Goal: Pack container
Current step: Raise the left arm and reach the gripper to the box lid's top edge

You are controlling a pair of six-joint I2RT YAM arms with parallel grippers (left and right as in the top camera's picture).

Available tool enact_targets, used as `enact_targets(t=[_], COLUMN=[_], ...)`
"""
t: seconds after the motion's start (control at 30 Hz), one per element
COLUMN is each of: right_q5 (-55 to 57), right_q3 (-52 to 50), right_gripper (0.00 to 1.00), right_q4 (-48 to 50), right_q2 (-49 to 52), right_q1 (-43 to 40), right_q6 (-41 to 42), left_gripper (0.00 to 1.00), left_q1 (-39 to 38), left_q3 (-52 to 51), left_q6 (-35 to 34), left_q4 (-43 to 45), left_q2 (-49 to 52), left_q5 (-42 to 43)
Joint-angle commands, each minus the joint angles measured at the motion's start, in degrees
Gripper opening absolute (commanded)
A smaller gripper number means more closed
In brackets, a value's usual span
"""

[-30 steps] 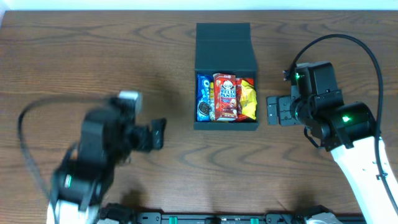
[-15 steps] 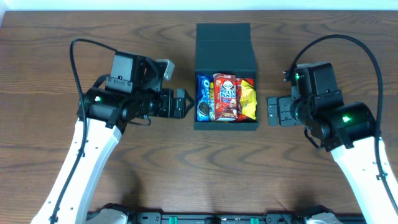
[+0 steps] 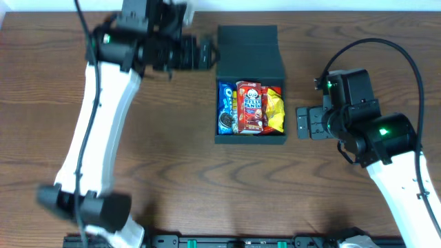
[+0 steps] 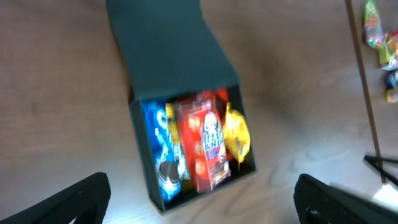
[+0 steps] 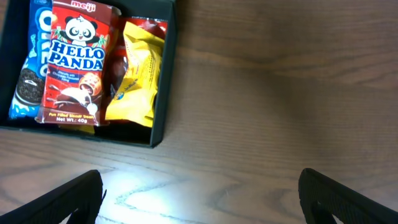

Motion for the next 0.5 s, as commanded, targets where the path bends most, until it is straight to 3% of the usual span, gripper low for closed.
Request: enact_targets(t=[0.0,0.17,0.4,0.47], right_q5=[0.4,0.4,0.4,0.4], right_q3=[0.7,0.7,0.7,0.7], right_gripper=[0.99,0.99,0.99,0.99], right_q4=[0.0,0.0,0.0,0.1], right_q2=[0.0,0.0,0.0,0.0], right_q1=[0.4,0.4,0.4,0.4], right_q6=[-0.5,-0.5,-0.5,-0.5], left_gripper=[0.95,0.95,0.95,0.95], left_q1=[2.2,7.4,11.9,11.9], left_q3=[10.2,19.7,20.2,20.2], left_q6=[-0.4,-5.9,-15.1,-17.9], left_q4=[-1.9,-1.4,8.9,11.6], left_q2=[7.5,19.7,33.6,36.6], left_q5=[3.5,12.8,32.0,33.9])
